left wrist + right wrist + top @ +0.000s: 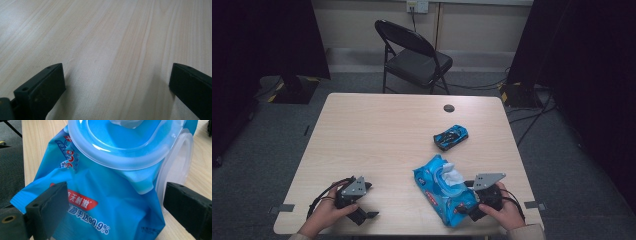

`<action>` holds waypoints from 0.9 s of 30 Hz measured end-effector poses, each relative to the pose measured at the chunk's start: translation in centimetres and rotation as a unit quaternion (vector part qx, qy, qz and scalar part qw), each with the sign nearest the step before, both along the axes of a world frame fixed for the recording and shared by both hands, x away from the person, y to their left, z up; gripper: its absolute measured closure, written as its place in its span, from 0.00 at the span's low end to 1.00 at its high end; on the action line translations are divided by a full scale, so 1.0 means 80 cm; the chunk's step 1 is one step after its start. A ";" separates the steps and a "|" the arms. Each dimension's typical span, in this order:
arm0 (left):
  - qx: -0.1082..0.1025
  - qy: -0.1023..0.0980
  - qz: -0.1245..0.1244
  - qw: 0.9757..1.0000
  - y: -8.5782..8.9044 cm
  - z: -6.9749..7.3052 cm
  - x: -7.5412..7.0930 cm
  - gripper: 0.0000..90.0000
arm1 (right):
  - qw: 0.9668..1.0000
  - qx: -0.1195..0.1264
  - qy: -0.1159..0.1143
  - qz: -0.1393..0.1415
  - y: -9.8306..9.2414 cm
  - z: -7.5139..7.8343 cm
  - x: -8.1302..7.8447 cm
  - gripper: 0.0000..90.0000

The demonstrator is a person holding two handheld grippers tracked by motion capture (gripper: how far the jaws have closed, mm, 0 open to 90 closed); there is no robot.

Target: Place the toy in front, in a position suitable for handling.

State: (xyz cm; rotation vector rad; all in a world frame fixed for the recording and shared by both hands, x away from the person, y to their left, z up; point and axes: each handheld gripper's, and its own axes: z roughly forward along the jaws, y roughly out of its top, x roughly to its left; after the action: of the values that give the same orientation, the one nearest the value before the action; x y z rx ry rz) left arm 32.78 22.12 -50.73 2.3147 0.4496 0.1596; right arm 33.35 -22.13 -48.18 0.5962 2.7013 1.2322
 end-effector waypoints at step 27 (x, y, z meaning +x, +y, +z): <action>0.000 0.001 0.000 1.000 0.000 0.000 0.000 0.00 | 1.000 0.008 -0.008 -0.008 0.101 0.000 0.029 0.07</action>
State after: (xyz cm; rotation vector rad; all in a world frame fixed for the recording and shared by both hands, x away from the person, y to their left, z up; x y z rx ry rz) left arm 32.81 22.12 -50.73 2.3154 0.4504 0.1586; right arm 35.64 -14.05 -48.20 0.6070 2.6704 1.2492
